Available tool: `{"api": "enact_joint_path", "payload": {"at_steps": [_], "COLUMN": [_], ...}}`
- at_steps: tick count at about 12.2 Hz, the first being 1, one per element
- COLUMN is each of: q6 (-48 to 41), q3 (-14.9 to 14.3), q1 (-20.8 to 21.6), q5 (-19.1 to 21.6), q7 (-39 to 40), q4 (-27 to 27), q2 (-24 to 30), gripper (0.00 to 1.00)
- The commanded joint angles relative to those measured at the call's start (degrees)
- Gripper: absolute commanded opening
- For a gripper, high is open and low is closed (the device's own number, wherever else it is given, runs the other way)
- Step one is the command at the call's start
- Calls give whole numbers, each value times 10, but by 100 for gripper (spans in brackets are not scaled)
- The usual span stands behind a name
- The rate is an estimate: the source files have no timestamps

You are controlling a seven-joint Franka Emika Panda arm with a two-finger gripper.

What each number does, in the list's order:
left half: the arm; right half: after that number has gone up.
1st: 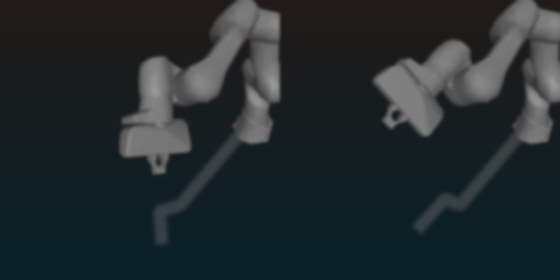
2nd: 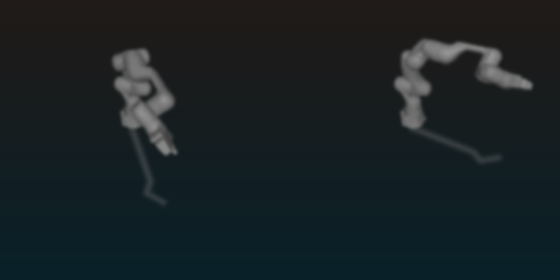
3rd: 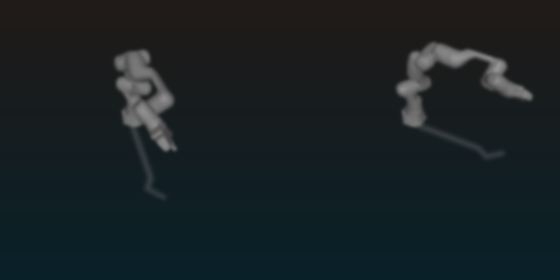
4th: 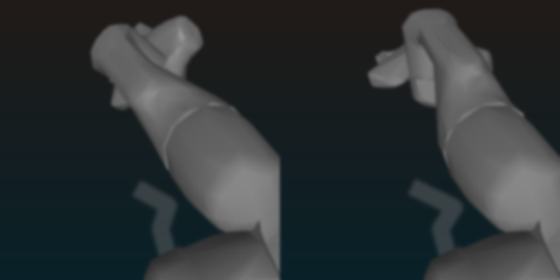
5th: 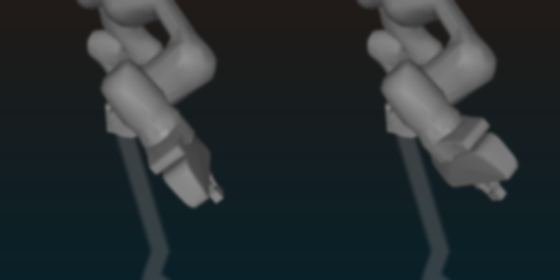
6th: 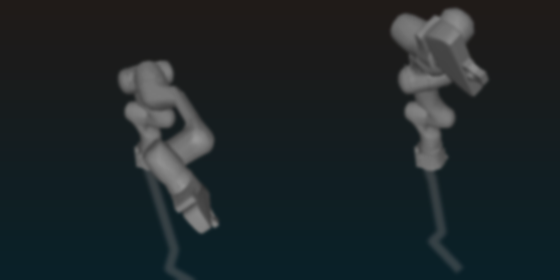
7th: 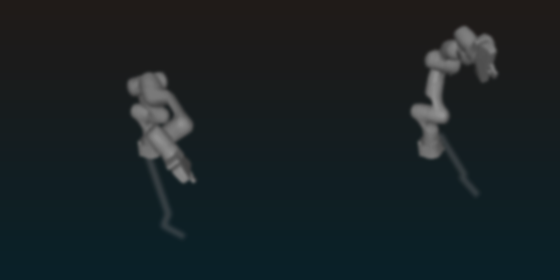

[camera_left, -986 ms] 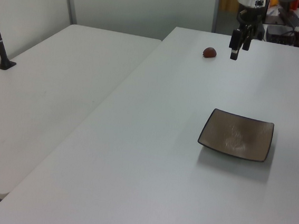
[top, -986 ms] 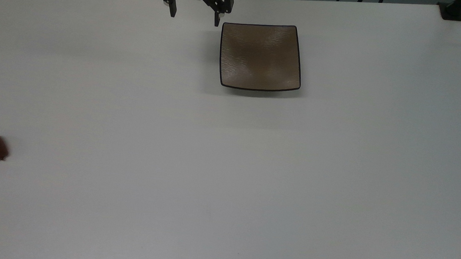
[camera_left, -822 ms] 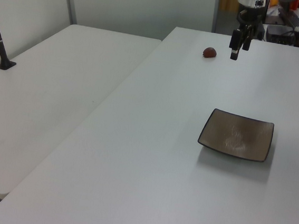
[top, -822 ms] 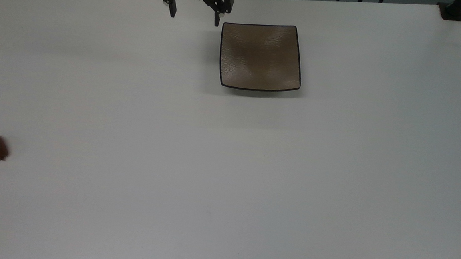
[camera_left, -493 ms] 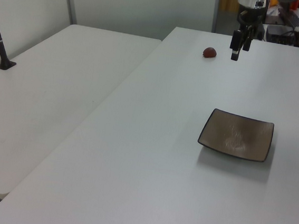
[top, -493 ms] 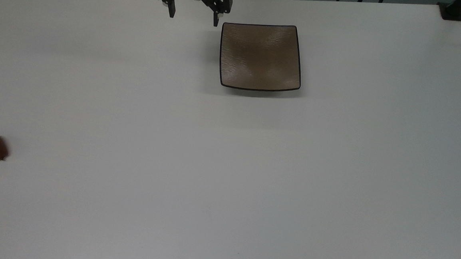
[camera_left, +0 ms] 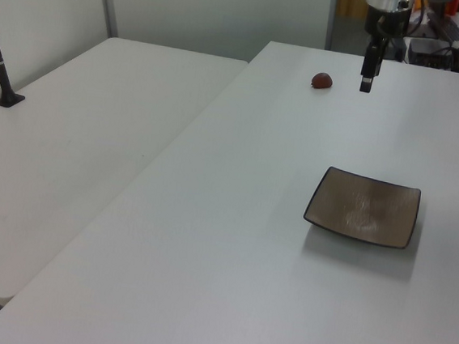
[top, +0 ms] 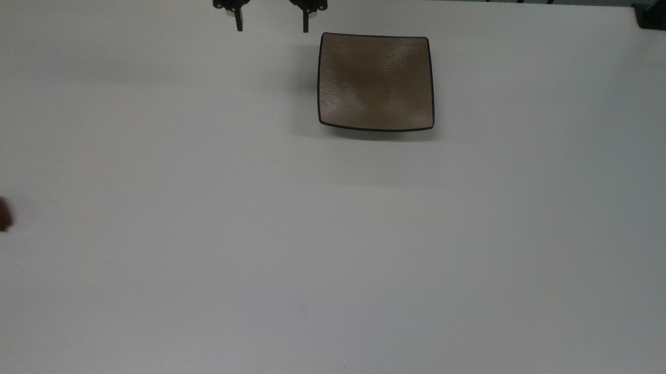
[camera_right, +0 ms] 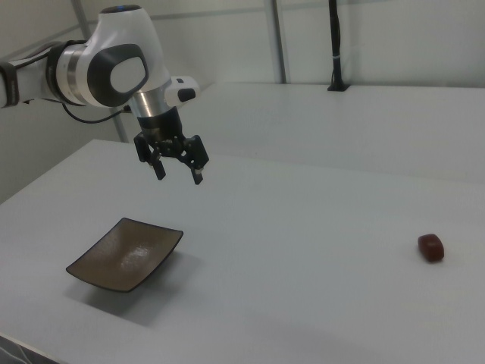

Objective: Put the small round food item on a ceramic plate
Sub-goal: 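Move the open gripper over the dark red round food item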

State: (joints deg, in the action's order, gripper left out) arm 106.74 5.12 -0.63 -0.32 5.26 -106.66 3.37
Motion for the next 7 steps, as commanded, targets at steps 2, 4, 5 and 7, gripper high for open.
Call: {"api": "enact_joint_path", "payload": {"at_steps": [2,4,5,7], "q6": [53,87,116,210], "q3": [-24,-45,-59,-80], "q1": [-11,-24,-28,-49], "q5": [-30,-48,-61,-81], "q7": [155,220,244,265], "q4": [-1,0,0,10], "q2": [-12,-33,-47,-86], "gripper": [100,100,100,100]}}
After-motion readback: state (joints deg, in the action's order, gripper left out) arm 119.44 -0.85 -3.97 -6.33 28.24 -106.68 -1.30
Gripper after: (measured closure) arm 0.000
